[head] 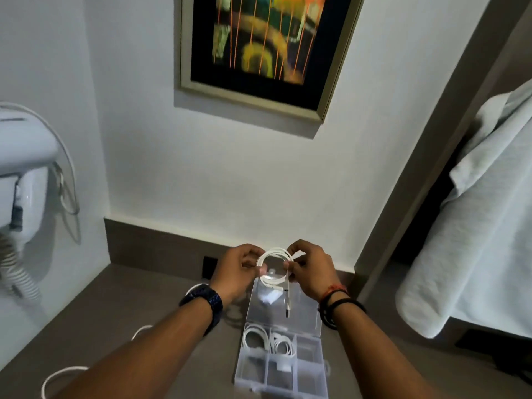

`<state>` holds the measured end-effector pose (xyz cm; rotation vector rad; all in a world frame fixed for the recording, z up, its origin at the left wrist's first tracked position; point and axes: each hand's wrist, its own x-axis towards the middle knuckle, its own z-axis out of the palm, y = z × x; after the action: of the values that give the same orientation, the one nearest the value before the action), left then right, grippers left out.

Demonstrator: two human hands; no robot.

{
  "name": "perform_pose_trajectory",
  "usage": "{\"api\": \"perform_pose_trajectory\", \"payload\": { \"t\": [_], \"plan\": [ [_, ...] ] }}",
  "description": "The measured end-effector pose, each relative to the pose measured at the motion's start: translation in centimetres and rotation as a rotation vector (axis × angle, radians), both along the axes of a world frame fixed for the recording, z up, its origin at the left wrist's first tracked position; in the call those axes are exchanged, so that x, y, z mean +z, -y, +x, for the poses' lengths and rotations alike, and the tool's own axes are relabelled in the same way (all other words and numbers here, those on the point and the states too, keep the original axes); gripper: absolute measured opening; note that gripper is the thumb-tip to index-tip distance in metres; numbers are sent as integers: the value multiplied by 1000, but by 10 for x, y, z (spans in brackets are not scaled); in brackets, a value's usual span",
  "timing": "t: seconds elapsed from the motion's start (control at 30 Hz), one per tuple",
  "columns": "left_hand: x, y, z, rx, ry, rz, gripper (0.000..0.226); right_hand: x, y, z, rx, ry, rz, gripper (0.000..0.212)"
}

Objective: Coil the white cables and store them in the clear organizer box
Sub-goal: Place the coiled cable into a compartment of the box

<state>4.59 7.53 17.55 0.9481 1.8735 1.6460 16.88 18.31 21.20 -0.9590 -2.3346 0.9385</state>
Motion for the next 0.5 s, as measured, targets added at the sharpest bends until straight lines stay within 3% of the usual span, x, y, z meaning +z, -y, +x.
{"api": "perform_pose_trajectory", "payload": {
  "t": [0.17, 0.33, 0.5],
  "plan": [
    [-84, -3, 2, 73, 78, -115, 30, -84, -3, -12, -44, 69, -102, 22],
    [-163, -7, 6, 91, 86, -218, 27, -171, -6, -17, -130, 136, -171, 18],
    [-208, -14, 9, 105, -76, -334, 9, -233, -6, -17, -184, 170, -229, 11]
  ]
}}
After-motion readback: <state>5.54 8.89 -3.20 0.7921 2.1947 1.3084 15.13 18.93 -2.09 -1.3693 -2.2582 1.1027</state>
